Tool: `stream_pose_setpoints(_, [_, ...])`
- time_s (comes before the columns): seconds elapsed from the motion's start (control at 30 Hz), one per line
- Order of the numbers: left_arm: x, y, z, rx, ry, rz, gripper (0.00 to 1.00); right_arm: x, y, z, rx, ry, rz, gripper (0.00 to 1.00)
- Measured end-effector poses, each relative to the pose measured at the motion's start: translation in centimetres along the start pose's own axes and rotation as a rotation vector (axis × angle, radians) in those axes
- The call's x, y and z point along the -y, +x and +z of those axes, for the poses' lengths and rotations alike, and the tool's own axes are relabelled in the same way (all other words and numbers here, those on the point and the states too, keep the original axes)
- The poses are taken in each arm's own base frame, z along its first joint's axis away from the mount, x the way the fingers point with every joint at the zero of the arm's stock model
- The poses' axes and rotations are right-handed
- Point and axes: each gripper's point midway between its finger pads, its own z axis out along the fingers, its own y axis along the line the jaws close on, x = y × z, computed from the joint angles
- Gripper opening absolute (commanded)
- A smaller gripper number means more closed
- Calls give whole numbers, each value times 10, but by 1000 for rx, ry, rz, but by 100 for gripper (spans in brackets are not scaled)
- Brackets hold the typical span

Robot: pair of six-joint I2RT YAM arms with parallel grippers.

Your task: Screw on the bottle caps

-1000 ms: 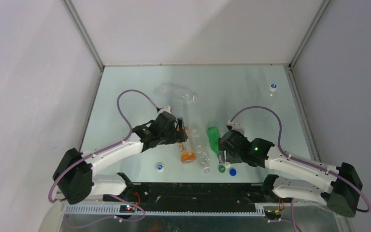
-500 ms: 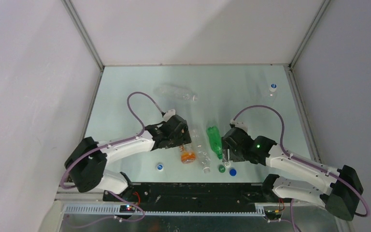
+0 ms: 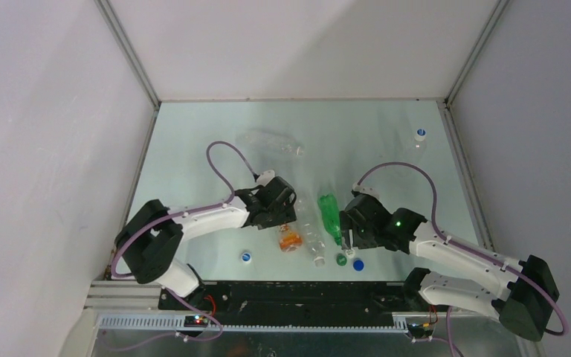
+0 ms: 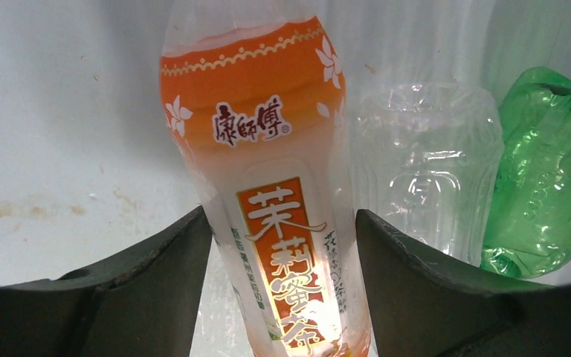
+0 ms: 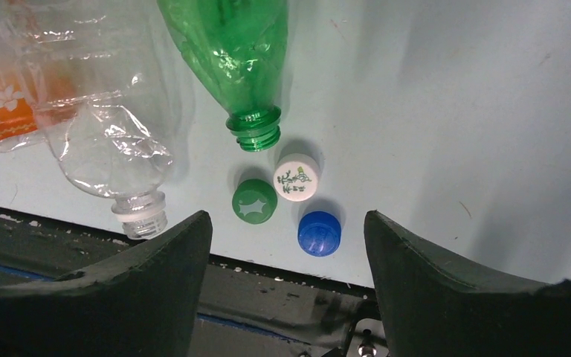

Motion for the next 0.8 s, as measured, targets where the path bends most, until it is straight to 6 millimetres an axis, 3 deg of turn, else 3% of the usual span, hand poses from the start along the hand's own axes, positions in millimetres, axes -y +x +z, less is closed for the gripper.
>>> stream_pose_setpoints(0.23, [-5,4,9,-12,-33,20,74,-3,4,2,-30,-16,4,79])
stream_pose_setpoints(0.8, [-13,3,12,-11,-62,52,57,6,31,28,-187,92,-34,61])
